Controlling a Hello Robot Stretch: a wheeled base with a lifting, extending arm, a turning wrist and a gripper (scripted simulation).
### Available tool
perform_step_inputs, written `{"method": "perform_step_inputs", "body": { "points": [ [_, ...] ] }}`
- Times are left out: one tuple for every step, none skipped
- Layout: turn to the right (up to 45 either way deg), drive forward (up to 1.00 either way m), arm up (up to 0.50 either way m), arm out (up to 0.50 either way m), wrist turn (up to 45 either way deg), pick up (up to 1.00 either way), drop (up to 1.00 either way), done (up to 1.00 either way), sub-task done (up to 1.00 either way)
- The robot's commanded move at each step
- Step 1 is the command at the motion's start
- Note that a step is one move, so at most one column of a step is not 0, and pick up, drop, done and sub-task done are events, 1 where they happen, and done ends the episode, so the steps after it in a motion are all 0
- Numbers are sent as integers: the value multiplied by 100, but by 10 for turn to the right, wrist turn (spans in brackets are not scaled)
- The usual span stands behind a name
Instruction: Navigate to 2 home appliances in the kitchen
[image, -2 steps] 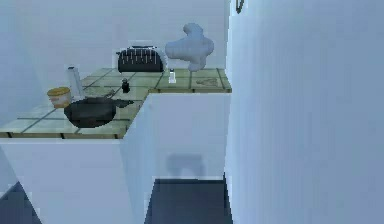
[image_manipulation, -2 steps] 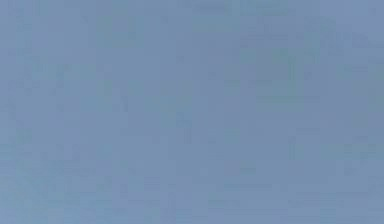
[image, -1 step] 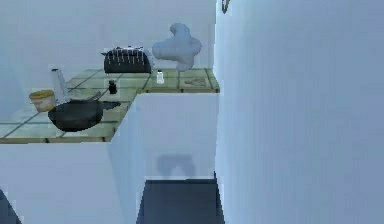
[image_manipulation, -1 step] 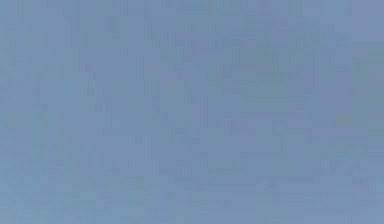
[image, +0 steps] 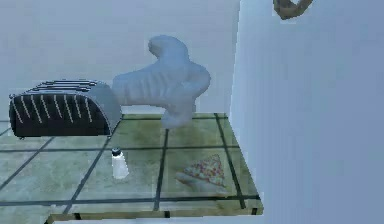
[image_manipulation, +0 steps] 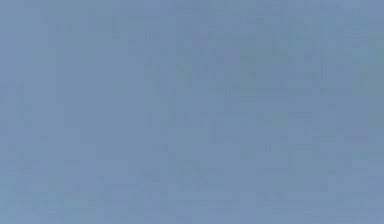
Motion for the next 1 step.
{"method": "perform_step_inputs", "body": {
  "points": [
    [0,15,0,0,0,0,0,0,0]
  ]
}}
